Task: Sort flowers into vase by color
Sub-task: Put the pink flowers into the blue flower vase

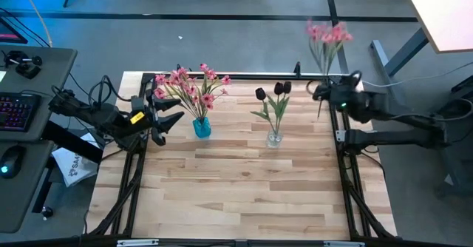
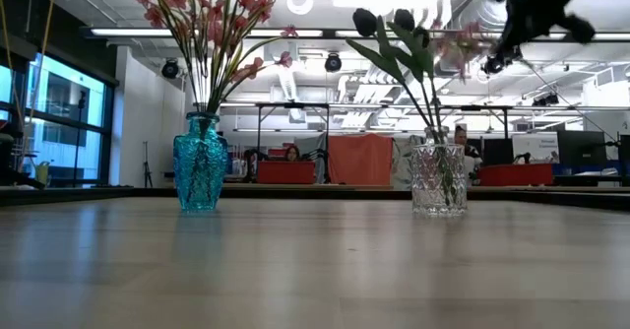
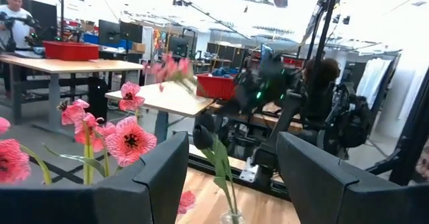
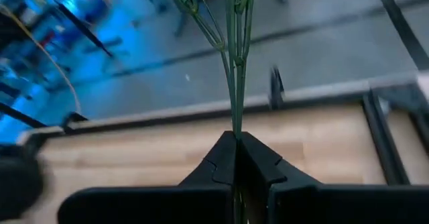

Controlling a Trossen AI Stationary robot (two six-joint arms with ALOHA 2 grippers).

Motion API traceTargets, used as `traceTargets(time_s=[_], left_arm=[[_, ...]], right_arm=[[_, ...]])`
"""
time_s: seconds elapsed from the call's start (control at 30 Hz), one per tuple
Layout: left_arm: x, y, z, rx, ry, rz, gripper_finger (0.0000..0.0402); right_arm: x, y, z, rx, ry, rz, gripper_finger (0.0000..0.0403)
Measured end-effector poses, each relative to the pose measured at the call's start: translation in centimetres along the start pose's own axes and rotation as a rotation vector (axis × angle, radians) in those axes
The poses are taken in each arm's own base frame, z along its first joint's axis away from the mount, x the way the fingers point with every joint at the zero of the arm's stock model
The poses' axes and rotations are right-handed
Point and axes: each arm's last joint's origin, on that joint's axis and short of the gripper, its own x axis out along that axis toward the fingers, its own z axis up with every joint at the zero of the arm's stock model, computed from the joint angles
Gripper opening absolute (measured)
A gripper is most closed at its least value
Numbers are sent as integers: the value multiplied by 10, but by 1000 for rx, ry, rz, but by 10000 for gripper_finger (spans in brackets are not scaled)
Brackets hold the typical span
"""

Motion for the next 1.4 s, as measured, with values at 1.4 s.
traceTargets(time_s=[1.4], left_arm=[[82, -79, 28, -38, -77, -260, 213]], right_arm=[[-25, 288, -53, -448, -89, 1623, 0]])
